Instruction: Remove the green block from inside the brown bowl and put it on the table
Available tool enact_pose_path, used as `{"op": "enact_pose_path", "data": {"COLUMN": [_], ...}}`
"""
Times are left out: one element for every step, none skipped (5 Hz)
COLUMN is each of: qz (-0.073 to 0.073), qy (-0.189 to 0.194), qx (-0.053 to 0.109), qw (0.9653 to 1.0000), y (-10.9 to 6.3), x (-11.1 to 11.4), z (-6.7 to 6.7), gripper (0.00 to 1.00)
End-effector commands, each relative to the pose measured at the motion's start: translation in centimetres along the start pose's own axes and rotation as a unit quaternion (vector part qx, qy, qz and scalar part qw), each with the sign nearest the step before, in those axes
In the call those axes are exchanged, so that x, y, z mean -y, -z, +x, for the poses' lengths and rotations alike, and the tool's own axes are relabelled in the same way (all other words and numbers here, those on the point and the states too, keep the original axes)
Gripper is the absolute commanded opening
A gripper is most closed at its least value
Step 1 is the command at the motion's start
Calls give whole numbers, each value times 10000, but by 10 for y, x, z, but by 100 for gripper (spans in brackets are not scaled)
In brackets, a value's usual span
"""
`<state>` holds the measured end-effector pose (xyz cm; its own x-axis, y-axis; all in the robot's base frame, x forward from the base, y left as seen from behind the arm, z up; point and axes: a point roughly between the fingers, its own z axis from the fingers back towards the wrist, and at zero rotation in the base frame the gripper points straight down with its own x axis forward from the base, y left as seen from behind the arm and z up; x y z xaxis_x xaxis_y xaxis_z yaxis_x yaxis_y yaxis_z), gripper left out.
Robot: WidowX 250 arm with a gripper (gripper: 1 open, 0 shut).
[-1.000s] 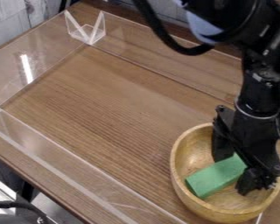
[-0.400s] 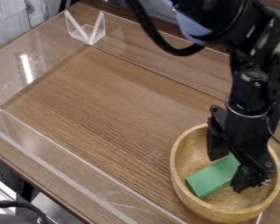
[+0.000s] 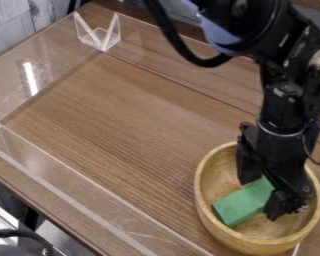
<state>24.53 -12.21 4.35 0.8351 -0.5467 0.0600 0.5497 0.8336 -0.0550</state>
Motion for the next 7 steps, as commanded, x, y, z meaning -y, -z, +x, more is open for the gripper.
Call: {"op": "enact_pose_path", "data": {"qz": [15,5,-26,-55,-47,-39,-30], "qy": [7,-21,-167,-297,-312,-328,-342], "qx": [181,179,156,139,121,100,82], "qw": [9998,9998,9997,9994,9994,9994,9994], "y": [-4,-2,-7,-13,-12,-12,-11], "x": [-3,-3,-1,0,1,2,2], "z": [4,4,3,3,2,1,0], "gripper": [100,0,0,0,0,0,0]}}
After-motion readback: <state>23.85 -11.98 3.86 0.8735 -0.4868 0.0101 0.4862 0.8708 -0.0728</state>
